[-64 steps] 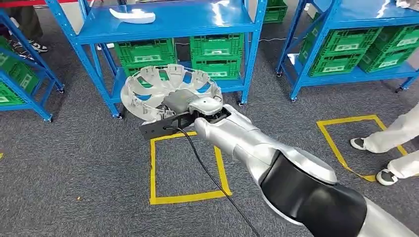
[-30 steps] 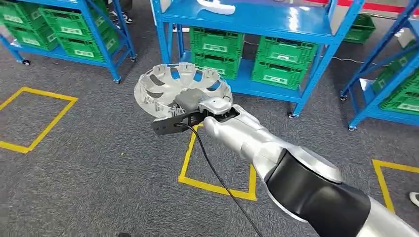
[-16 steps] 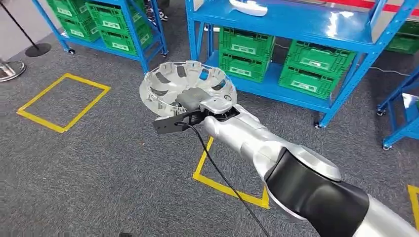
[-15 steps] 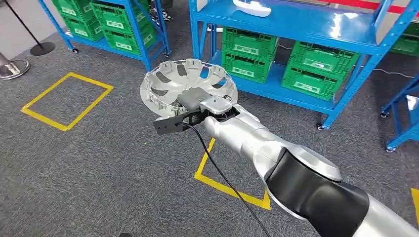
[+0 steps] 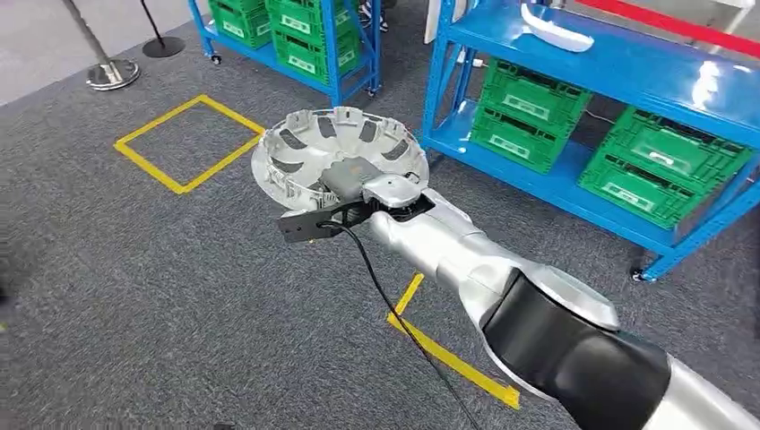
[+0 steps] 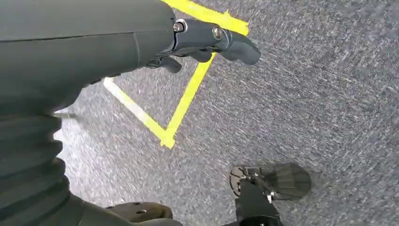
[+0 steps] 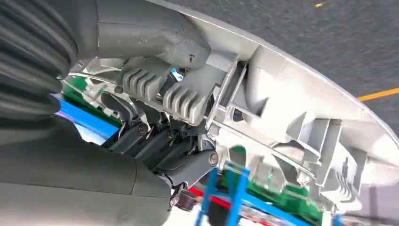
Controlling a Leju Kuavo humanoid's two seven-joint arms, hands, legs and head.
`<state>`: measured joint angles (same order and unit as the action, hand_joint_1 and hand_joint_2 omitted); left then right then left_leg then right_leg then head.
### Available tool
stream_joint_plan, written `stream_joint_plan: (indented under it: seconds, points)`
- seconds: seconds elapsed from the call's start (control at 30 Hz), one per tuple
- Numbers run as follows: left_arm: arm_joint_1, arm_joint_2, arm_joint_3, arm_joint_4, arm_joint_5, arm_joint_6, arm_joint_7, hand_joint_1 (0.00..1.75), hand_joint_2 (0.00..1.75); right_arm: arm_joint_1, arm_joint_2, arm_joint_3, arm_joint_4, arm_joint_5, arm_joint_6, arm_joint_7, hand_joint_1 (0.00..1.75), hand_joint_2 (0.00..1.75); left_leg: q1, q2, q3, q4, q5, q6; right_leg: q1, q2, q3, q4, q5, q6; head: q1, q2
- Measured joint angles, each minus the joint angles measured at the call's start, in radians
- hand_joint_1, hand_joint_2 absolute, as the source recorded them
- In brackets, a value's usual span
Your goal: Take the parts from the cabinet and place them on the table.
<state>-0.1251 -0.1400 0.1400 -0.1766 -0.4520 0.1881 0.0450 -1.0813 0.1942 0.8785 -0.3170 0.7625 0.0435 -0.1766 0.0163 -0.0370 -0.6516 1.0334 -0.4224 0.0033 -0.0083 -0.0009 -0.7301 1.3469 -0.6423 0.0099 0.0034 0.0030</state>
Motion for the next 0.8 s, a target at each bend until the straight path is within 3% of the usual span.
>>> stream_joint_plan:
  seconds: [0.03, 0.1, 0.13, 0.17, 0.2, 0.27, 0.3, 0.33, 0.37, 0.4, 0.43, 0.47, 0.5, 0.53, 0.57, 0.63, 0.67, 0.7, 0.73, 0.8]
  points:
    - [0.001, 0.000, 0.000, 0.000, 0.000, 0.000, -0.002, 0.00, 1.75, 0.004, -0.001, 0.000, 0.000, 0.001, 0.000, 0.000, 1.64, 1.75, 0.000, -0.014, 0.000, 0.001, 0.000, 0.000, 0.000, 0.001, -0.007, 0.003, 0.015, -0.002, 0.000, 0.000]
    - [0.001, 0.000, 0.000, 0.000, 0.002, 0.000, -0.004, 0.00, 1.75, 0.007, -0.003, 0.000, 0.002, 0.002, 0.000, 0.001, 1.64, 1.75, 0.000, -0.042, 0.000, 0.003, 0.001, -0.001, 0.000, 0.006, 0.041, -0.112, 0.094, -0.010, 0.000, 0.000]
    - [0.000, -0.001, 0.000, 0.000, 0.002, 0.001, -0.005, 0.00, 1.75, 0.006, -0.005, 0.000, 0.003, 0.003, 0.000, 0.002, 1.64, 1.75, 0.000, -0.056, 0.000, 0.004, 0.002, -0.003, 0.000, 0.020, 0.085, -0.208, 0.141, -0.016, 0.000, 0.000]
    - [0.000, -0.005, 0.000, 0.000, 0.002, 0.002, -0.004, 0.00, 1.75, 0.006, -0.008, 0.000, 0.003, 0.005, -0.001, 0.002, 1.64, 1.75, 0.003, -0.065, -0.002, 0.004, 0.004, -0.006, 0.000, 0.062, 0.118, -0.289, 0.161, -0.024, 0.000, 0.000]
    - [-0.003, -0.006, 0.001, 0.000, 0.003, 0.003, -0.003, 0.00, 1.75, 0.005, -0.009, 0.000, 0.004, 0.008, -0.002, 0.001, 1.64, 1.75, -0.003, -0.076, -0.009, 0.007, 0.006, -0.014, -0.001, 0.070, 0.126, -0.305, 0.154, -0.023, -0.001, 0.000]
    - [-0.002, -0.007, 0.001, 0.000, 0.003, 0.003, -0.003, 0.00, 1.75, 0.005, -0.008, 0.000, 0.003, 0.011, -0.003, 0.000, 1.64, 1.75, 0.005, -0.091, -0.015, 0.000, 0.014, -0.028, 0.005, 0.054, 0.124, -0.303, 0.158, -0.023, 0.000, 0.000]
    - [0.000, -0.010, 0.001, 0.000, 0.003, 0.003, -0.003, 0.00, 1.75, 0.004, -0.007, 0.000, 0.004, 0.011, -0.003, 0.000, 1.64, 1.75, 0.007, -0.100, -0.014, -0.005, 0.018, -0.036, 0.007, 0.046, 0.125, -0.304, 0.160, -0.027, 0.000, 0.000]
    - [0.001, -0.008, 0.001, 0.000, 0.003, 0.003, -0.002, 0.00, 1.75, 0.003, -0.006, 0.000, 0.003, 0.011, -0.003, 0.002, 1.64, 1.75, 0.002, -0.102, -0.017, -0.004, 0.018, -0.042, -0.004, 0.031, 0.132, -0.318, 0.168, -0.036, 0.000, 0.000]
    - [0.002, -0.008, 0.001, 0.000, 0.004, 0.004, -0.002, 0.00, 1.75, 0.005, -0.006, 0.000, 0.003, 0.011, -0.003, 0.002, 1.64, 1.75, -0.002, -0.042, -0.028, 0.011, 0.006, -0.043, -0.003, 0.020, 0.137, -0.325, 0.172, -0.042, -0.002, 0.000]
    - [0.000, -0.008, 0.001, 0.000, 0.004, 0.004, 0.000, 0.00, 1.75, 0.005, -0.006, 0.000, 0.004, 0.011, -0.003, 0.002, 1.64, 1.75, -0.003, 0.001, -0.049, 0.059, -0.027, -0.049, -0.002, 0.011, 0.138, -0.327, 0.173, -0.051, -0.007, 0.000]
    - [-0.003, -0.008, 0.001, 0.000, 0.004, 0.003, -0.001, 0.00, 1.75, 0.005, -0.008, 0.000, 0.005, 0.013, -0.002, 0.002, 1.64, 1.75, -0.001, 0.020, -0.081, 0.129, -0.062, -0.054, -0.001, 0.001, 0.137, -0.326, 0.172, -0.052, -0.007, 0.000]
    - [-0.003, -0.008, 0.001, 0.000, 0.003, 0.002, -0.002, 0.00, 1.75, 0.006, -0.009, 0.000, 0.006, 0.017, -0.002, 0.002, 1.64, 1.75, 0.001, 0.027, -0.115, 0.206, -0.094, -0.058, 0.000, -0.010, 0.138, -0.325, 0.171, -0.054, -0.007, 0.000]
    - [-0.003, -0.008, 0.001, 0.000, 0.003, 0.002, -0.003, 0.00, 1.75, 0.006, -0.010, 0.000, 0.006, 0.021, -0.002, 0.002, 1.64, 1.75, 0.003, 0.030, -0.144, 0.272, -0.116, -0.062, 0.000, -0.022, 0.138, -0.324, 0.170, -0.054, -0.007, 0.000]
    - [-0.001, -0.010, 0.001, 0.000, 0.006, 0.004, -0.005, 0.00, 1.75, 0.006, -0.010, 0.000, 0.006, 0.022, -0.001, 0.001, 1.64, 1.75, 0.005, 0.032, -0.152, 0.293, -0.113, -0.065, 0.000, -0.032, 0.138, -0.323, 0.168, -0.053, -0.007, 0.000]
    - [0.001, -0.010, 0.001, 0.000, 0.010, 0.009, -0.007, 0.00, 1.75, 0.006, -0.010, 0.000, 0.006, 0.024, 0.000, 0.001, 1.64, 1.75, 0.008, 0.034, -0.135, 0.263, -0.089, -0.067, -0.001, -0.043, 0.139, -0.321, 0.166, -0.051, -0.007, 0.000]
    - [0.001, -0.010, 0.001, 0.000, 0.011, 0.014, -0.007, 0.00, 1.75, 0.006, -0.010, 0.000, 0.007, 0.027, 0.003, 0.001, 1.64, 1.75, 0.010, 0.051, -0.046, 0.105, -0.015, -0.069, -0.003, -0.063, 0.139, -0.312, 0.158, -0.043, -0.007, 0.000]
    - [0.001, -0.010, 0.001, 0.000, 0.011, 0.017, -0.006, 0.00, 1.75, 0.005, -0.010, 0.000, 0.007, 0.030, 0.003, -0.002, 1.64, 1.75, 0.009, 0.086, -0.007, 0.025, -0.001, -0.069, -0.002, -0.072, 0.140, -0.305, 0.152, -0.036, -0.007, 0.000]
    - [0.000, -0.019, 0.001, 0.000, 0.011, 0.020, -0.006, 0.00, 1.75, 0.003, -0.010, 0.000, 0.008, 0.031, 0.003, -0.002, 1.64, 1.75, -0.004, 0.111, 0.001, 0.020, -0.015, -0.058, 0.009, -0.077, 0.134, -0.301, 0.147, -0.029, -0.010, 0.000]
    - [0.000, -0.018, 0.001, 0.000, 0.011, 0.023, -0.005, 0.00, 1.75, 0.002, -0.010, 0.000, 0.007, 0.035, 0.003, -0.003, 1.64, 1.75, 0.000, 0.092, -0.004, 0.019, -0.009, -0.041, 0.010, -0.084, 0.133, -0.299, 0.146, -0.026, -0.005, 0.000]
    - [0.004, -0.017, 0.001, 0.001, 0.012, 0.023, -0.003, 0.00, 1.75, 0.002, -0.010, 0.000, 0.007, 0.036, 0.004, -0.007, 1.64, 1.75, -0.004, 0.070, -0.011, 0.020, -0.009, -0.030, 0.010, -0.102, 0.139, -0.304, 0.147, -0.019, -0.005, 0.000]
